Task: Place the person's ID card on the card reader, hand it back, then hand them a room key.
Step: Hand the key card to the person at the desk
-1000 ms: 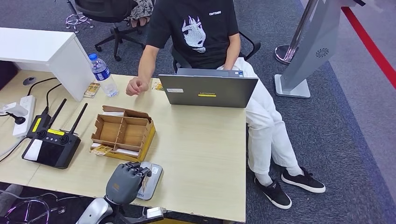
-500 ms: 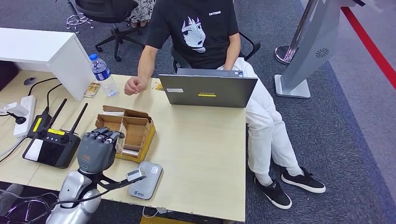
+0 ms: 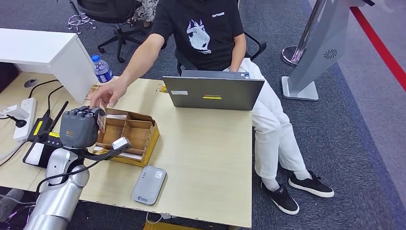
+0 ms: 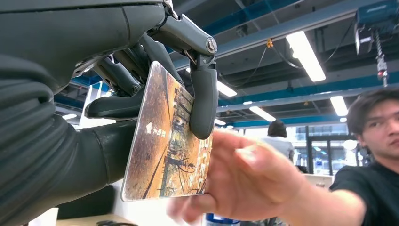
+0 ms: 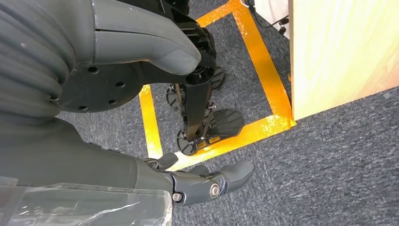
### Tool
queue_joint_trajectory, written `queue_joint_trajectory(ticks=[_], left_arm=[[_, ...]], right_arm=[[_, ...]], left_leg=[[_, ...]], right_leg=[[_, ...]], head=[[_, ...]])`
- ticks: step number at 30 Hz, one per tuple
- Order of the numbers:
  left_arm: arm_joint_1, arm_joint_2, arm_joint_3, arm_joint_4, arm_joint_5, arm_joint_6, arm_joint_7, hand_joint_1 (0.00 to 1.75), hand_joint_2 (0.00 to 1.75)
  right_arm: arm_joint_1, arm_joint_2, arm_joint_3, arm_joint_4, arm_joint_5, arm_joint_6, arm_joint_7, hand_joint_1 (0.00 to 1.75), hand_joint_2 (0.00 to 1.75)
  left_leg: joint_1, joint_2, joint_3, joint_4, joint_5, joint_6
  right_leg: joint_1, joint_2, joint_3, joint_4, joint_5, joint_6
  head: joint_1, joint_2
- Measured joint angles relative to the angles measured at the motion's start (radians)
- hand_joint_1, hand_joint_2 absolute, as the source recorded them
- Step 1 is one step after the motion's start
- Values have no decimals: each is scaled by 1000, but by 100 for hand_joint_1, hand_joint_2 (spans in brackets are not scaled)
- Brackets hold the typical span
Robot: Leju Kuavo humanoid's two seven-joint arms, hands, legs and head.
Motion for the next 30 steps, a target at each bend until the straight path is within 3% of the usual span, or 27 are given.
queue_joint_trajectory(ticks=[3, 5, 7, 9, 18, 25, 30], left_arm=[[-5, 1, 0, 16, -1, -2, 2, 175, 175], [-6, 2, 0, 22, 0, -8, 2, 164, 175], [-6, 3, 0, 28, 1, -24, 0, 77, 175], [-7, 6, 0, 34, 5, -46, -4, 0, 175], [29, 10, 0, 18, 48, -49, -37, 0, 175], [189, -11, -1, -208, 85, -28, -81, 0, 175], [325, -5, -15, -385, 82, -115, -88, 0, 175]], right_arm=[[-1, 2, 0, 0, 0, 2, 0, 0, 175], [-1, 4, 0, 0, 0, 3, -1, 0, 175], [-1, 5, 0, 0, 3, 3, -2, 0, 175], [-1, 6, 0, 0, 8, 5, -2, 0, 175], [-2, 6, -1, 0, 15, 9, -3, 0, 175], [3, 8, -12, 0, 2, 10, -11, 0, 175], [12, 9, -37, 0, -22, 13, -30, 0, 175]], left_leg=[[0, 0, 0, 0, 0, 0], [0, 0, 0, 0, 0, 0], [0, 0, 0, 0, 0, 0], [0, 0, 0, 0, 0, 0], [0, 1, 0, 0, 0, 0], [0, 2, -1, 0, -1, 0], [0, 2, -2, 0, -2, 0]], right_leg=[[0, 0, 0, 0, 0, 0], [0, 0, 0, 0, 0, 0], [0, 0, 0, 0, 0, 0], [0, 0, 0, 0, 0, 0], [0, 1, -1, 0, 0, 0], [0, 2, -2, -1, -1, 1], [0, 2, -2, -1, -1, 1]], head=[[0, 0], [0, 0], [0, 0], [0, 0], [0, 0], [0, 0], [0, 0]])
